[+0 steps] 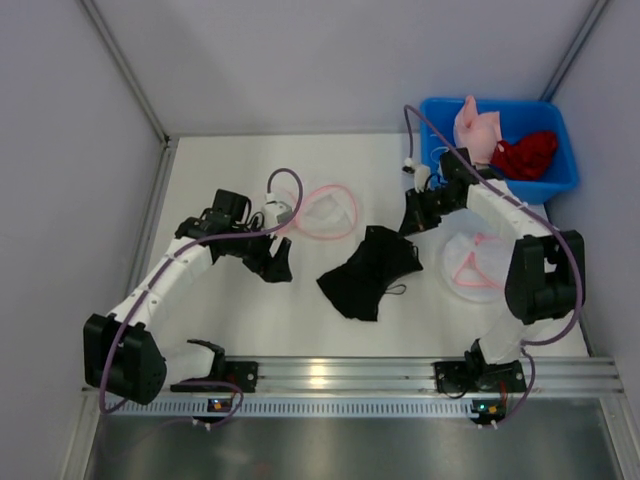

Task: Place the bra in the laundry bag and zip it closed
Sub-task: Adjust the bra at the center of the board.

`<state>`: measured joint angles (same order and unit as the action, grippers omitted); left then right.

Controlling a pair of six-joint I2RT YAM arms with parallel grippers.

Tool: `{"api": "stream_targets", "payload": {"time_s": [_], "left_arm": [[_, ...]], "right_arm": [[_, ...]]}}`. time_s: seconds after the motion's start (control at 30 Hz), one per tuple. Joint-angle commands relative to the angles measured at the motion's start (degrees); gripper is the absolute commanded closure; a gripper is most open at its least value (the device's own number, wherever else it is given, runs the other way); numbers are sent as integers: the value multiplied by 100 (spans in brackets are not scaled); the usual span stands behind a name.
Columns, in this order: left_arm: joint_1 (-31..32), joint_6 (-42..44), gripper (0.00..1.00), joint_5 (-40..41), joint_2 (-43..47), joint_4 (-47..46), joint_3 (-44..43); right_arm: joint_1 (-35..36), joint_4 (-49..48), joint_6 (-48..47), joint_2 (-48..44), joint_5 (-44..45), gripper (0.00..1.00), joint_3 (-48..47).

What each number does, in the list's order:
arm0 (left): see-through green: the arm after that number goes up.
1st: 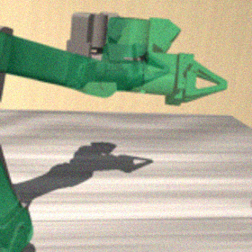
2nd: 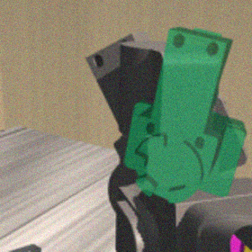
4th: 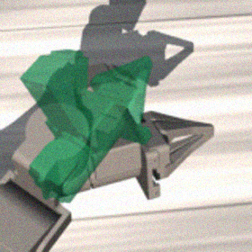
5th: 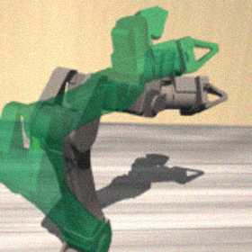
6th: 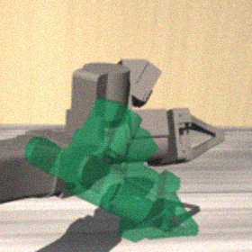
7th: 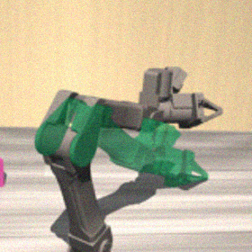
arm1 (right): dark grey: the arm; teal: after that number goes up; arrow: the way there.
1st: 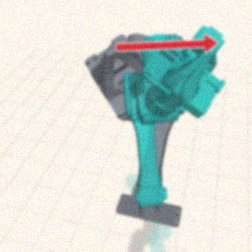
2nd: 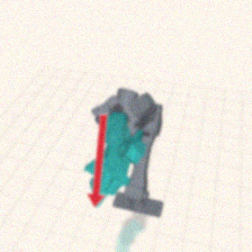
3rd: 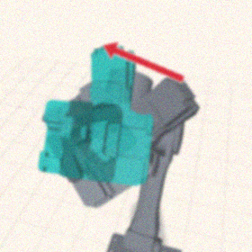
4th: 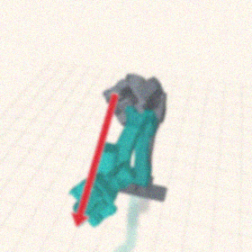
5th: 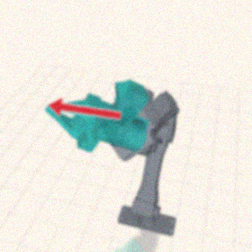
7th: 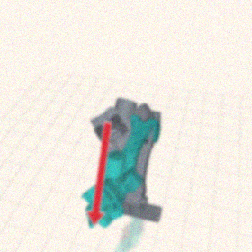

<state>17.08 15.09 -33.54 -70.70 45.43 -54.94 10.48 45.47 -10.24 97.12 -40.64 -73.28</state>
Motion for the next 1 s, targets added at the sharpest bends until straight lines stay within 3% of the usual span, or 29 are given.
{"api": "stream_targets", "payload": {"time_s": [0.0, 0.2, 0.5, 0.57, 0.6, 0.77, 0.97], "left_arm": [[-47, -111, 16, -74, 188, -184, -105], [-135, -358, 16, -83, 258, -184, -96], [-284, -446, 15, -109, 425, -166, -8], [-284, -428, 15, -126, 469, -166, 35], [-284, -411, 15, -153, 469, -166, 53], [-284, -165, 15, -337, 688, -166, 238], [-293, 450, 14, -618, 856, -114, 256]], "right_arm": [[628, 6, -31, -711, 231, 100, -170], [2086, -486, 92, -1248, 1303, 100, 436], [3520, -1040, 242, -1073, 1884, 99, 999], [3671, -1110, 242, -1002, 1920, 87, 1026], [3776, -1120, 224, -976, 1885, 77, 1008], [3813, -988, 154, -1107, 1779, 70, 675], [2786, -856, 295, -1170, 1472, 60, 569]]}}
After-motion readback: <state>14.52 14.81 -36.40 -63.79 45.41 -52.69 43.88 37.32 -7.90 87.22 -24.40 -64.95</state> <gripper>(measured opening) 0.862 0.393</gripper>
